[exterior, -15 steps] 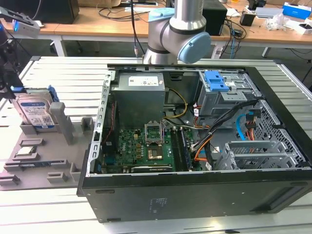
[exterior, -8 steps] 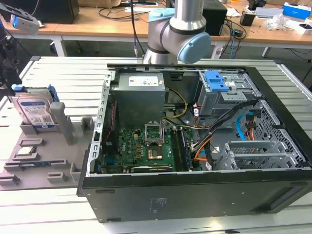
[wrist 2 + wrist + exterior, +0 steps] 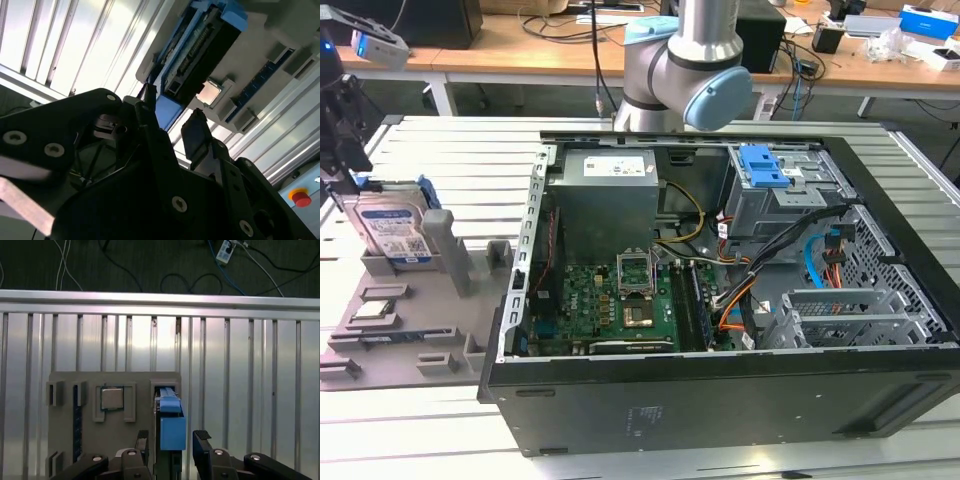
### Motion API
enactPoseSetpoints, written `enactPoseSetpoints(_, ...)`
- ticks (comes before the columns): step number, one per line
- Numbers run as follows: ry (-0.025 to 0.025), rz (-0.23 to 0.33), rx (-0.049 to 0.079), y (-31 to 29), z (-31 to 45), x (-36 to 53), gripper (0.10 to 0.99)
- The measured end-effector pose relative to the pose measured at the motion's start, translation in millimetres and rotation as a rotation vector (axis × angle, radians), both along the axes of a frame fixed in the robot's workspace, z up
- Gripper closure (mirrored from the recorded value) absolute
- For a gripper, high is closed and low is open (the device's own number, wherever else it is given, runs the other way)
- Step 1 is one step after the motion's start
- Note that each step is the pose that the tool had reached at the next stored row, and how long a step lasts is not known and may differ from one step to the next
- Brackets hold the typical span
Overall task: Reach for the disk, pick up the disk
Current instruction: 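Pick up the disk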
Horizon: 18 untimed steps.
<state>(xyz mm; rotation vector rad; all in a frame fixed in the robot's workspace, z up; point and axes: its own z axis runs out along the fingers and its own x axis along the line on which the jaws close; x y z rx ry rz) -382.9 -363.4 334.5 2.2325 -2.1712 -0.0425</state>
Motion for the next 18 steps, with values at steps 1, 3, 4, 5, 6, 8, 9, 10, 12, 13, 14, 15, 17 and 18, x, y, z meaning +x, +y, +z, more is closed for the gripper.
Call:
enactPoseSetpoints(1, 0.0002, 0.002, 0.000, 0.1, -2.1, 0.2, 0.604)
enactPoseSetpoints(3, 0.0002, 0.006, 0.000, 0.3, -7.3, 0.4, 0.604)
enactPoseSetpoints(4, 0.0003, 0.007, 0.000, 0.4, -8.7, 0.6, 0.604)
enactPoseSetpoints(5, 0.0004, 0.007, 0.000, 0.5, -10.0, 0.8, 0.604)
enactPoseSetpoints(6, 0.0004, 0.008, 0.000, 0.5, -11.6, 1.0, 0.604)
enactPoseSetpoints(8, 0.0005, 0.009, 0.000, 0.5, -16.0, 1.3, 0.604)
enactPoseSetpoints(9, 0.0005, 0.010, 0.000, 0.5, -17.6, 1.3, 0.604)
enactPoseSetpoints(10, 0.0005, 0.010, 0.000, 0.5, -18.8, 1.3, 0.604)
enactPoseSetpoints(12, 0.0004, 0.011, 0.000, 0.5, -21.6, 1.4, 0.604)
enactPoseSetpoints(13, 0.0005, 0.011, 0.000, 0.5, -23.9, 1.4, 0.604)
enactPoseSetpoints(14, 0.0004, 0.011, 0.000, 0.5, -25.6, 1.4, 0.604)
enactPoseSetpoints(15, 0.0005, 0.012, 0.000, 0.5, -27.1, 1.4, 0.604)
enactPoseSetpoints(17, 0.0005, 0.012, 0.000, 0.5, -29.7, 1.4, 0.604)
enactPoseSetpoints(18, 0.0004, 0.012, 0.000, 0.5, -30.5, 1.4, 0.604)
